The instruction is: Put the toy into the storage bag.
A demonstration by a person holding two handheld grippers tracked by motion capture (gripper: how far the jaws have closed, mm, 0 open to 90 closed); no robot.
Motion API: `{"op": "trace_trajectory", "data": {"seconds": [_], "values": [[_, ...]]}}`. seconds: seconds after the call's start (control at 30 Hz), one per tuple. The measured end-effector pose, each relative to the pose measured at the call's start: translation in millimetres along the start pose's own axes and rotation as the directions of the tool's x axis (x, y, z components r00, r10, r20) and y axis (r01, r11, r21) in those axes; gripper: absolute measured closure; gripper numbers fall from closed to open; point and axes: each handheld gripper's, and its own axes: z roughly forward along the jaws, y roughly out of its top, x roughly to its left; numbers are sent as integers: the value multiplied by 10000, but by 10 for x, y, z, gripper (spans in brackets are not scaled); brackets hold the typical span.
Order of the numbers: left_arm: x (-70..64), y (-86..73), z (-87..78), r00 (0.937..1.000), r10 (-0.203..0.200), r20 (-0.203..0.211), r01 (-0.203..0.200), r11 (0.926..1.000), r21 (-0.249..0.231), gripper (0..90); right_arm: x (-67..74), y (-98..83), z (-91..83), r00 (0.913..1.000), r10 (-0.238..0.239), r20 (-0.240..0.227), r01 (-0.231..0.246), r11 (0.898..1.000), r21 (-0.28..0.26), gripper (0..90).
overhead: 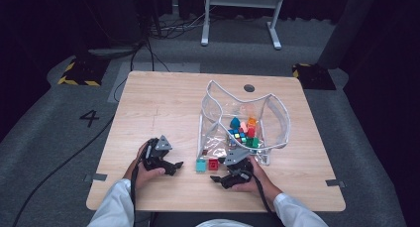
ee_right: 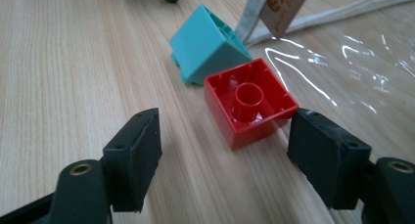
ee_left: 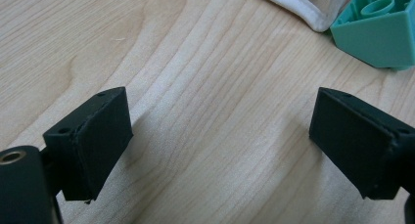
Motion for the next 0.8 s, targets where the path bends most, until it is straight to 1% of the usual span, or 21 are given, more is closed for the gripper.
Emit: {"op": "trace_trajectory", "data": {"seconds": [0.03,0.07,0.1,0.13,0.17,0.2,0.23,0.27,0.3,0.37,0.4,0.43,0.47,0.53,0.57,0.63,0.67,0.7,0.73,0.77,0.8], "values": [[0,0,0,10000,-2,0,2,10000,-2,88,9,12,13,10000,-15,41,15,10000,16,290],[0,0,0,10000,-1,0,1,10000,-2,88,8,24,23,9997,-196,126,195,9998,43,299],[0,0,0,10000,2,-1,-2,10000,-1,88,6,31,42,9995,-284,134,285,9996,-85,310],[0,0,0,10000,-1,0,1,10000,-1,88,14,44,40,9995,-198,235,197,9998,49,321],[0,0,0,10000,1,0,-1,10000,0,88,7,51,50,9993,-299,238,298,9995,47,327],[0,0,0,10000,0,-1,0,10000,-1,88,25,60,76,10000,-50,37,51,9998,-203,331],[0,0,0,10000,1,-2,-1,10000,-1,88,14,70,80,9989,-396,248,398,9992,-77,337],[0,0,0,10000,3,-1,-3,10000,-1,88,44,82,78,9996,-7,267,7,10000,27,348],[0,0,0,10000,-1,1,1,10000,-2,88,30,89,94,9991,-223,349,224,9997,-20,354],[0,0,0,10000,2,-1,-2,10000,-2,88,64,109,109,9995,106,314,-107,9999,40,353],[0,0,0,10000,0,1,0,10000,0,88,37,113,126,9986,-388,346,392,9992,-92,361],[0,0,0,10000,0,1,0,10000,-4,88,59,116,119,9993,-9,382,8,10000,33,376],[0,0,0,10000,2,0,-2,10000,-2,88,50,120,128,9994,-75,338,79,9999,-129,392],[0,0,0,10000,0,-1,0,10000,-3,88,48,112,115,9994,-75,335,76,10000,-41,457],[0,0,0,10000,2,-2,-2,10000,-2,88,47,111,115,9996,-200,195,204,9996,-202,464],[0,0,0,10000,6,0,-6,10000,-2,88,60,102,101,9998,-87,198,90,9998,-161,499],[0,0,0,10000,3,-1,-3,10000,-3,88,56,94,97,9997,-192,126,195,9996,-226,500],[0,0,0,10000,4,-1,-4,10000,-2,88,60,89,91,9998,-161,134,164,9996,-230,506],[0,0,0,10000,4,-1,-4,10000,-4,88,71,81,84,10000,-24,78,26,9997,-229,509],[0,0,0,10000,6,-1,-6,10000,-2,88,59,70,70,9998,-210,28,211,9995,-244,510],[0,0,0,10000,7,0,-7,10000,-3,88,73,60,53,9999,-144,1,144,9997,-180,513]]}}
